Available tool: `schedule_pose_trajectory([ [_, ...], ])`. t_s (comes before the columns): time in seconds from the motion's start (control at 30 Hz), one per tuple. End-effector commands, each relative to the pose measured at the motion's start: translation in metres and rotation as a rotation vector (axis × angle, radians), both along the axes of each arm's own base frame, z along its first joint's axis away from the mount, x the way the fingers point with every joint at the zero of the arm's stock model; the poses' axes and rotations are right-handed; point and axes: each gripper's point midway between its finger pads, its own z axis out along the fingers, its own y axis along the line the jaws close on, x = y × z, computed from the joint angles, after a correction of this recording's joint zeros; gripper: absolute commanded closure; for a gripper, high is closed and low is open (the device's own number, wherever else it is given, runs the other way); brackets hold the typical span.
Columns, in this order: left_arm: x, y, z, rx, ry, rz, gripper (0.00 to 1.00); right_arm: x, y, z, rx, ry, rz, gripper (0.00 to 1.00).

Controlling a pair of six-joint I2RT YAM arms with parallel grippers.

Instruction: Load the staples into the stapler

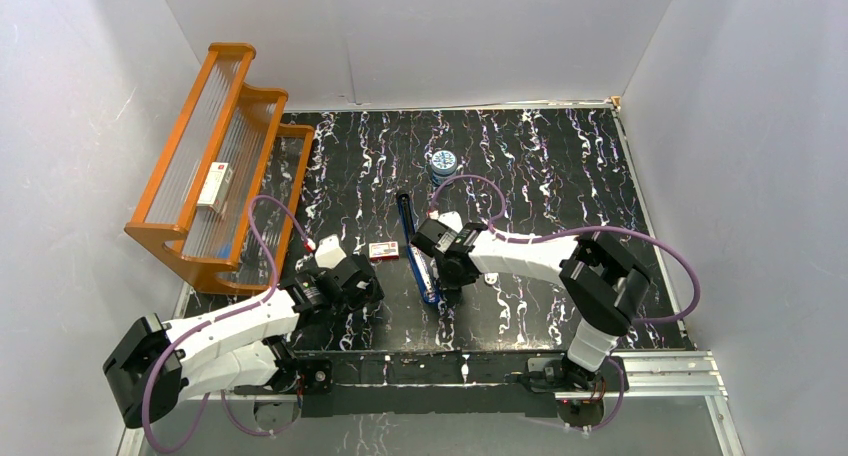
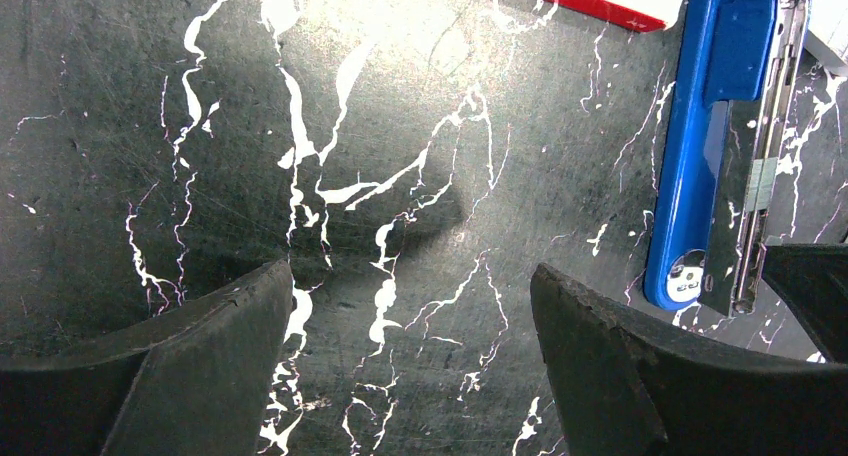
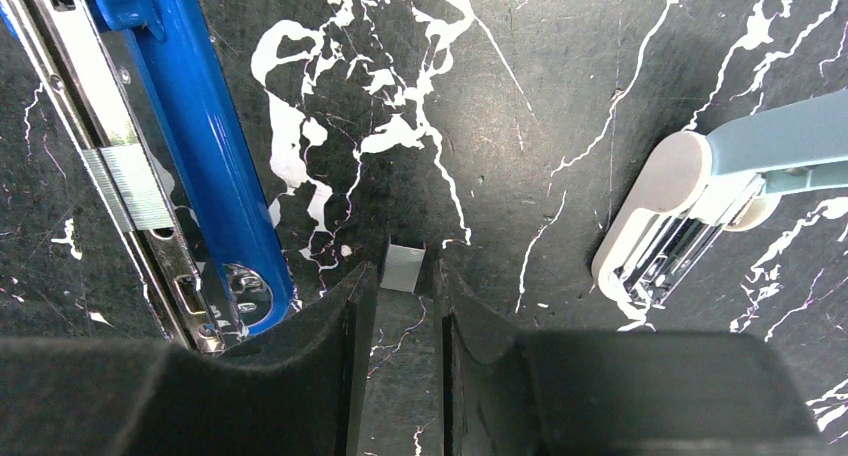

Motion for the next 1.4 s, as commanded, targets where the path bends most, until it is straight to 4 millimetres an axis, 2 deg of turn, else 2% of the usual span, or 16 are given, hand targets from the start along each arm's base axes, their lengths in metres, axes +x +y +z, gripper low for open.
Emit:
schedule_pose_trajectory([
  [0.0, 0.004, 0.001, 0.006, 0.001, -0.021, 0.012, 0.15, 0.001, -0.002, 0.002, -0.006, -0.013, -0.026, 0.63],
  [0.47, 0.004, 0.002, 0.004, 0.004, -0.018, 0.013, 0.15, -0.005, -0.003, -0.011, 0.01, 0.019, -0.042, 0.62],
  [0.6, 0.004, 0.002, 0.005, 0.003, -0.018, 0.011, 0.15, -0.006, -0.005, -0.015, 0.008, 0.024, -0.053, 0.65],
  [0.73, 0.004, 0.002, 0.004, 0.007, -0.02, 0.01, 0.15, -0.005, -0.007, -0.015, 0.001, 0.02, -0.056, 0.72],
  [0.83, 0.004, 0.002, 0.004, 0.007, -0.018, 0.009, 0.15, -0.004, -0.006, -0.013, 0.004, 0.016, -0.051, 0.72],
  [0.97, 0.006, 0.0, 0.005, 0.007, -0.021, 0.006, 0.15, 0.0, -0.004, -0.01, 0.006, 0.0, -0.051, 0.67],
  [1.07, 0.006, 0.0, 0.005, 0.011, -0.02, 0.003, 0.15, 0.005, -0.003, -0.008, 0.009, -0.013, -0.054, 0.6],
  [1.37, 0.006, 0.0, 0.004, 0.022, -0.018, -0.004, 0.15, 0.024, 0.009, -0.003, 0.042, -0.059, -0.065, 0.59],
])
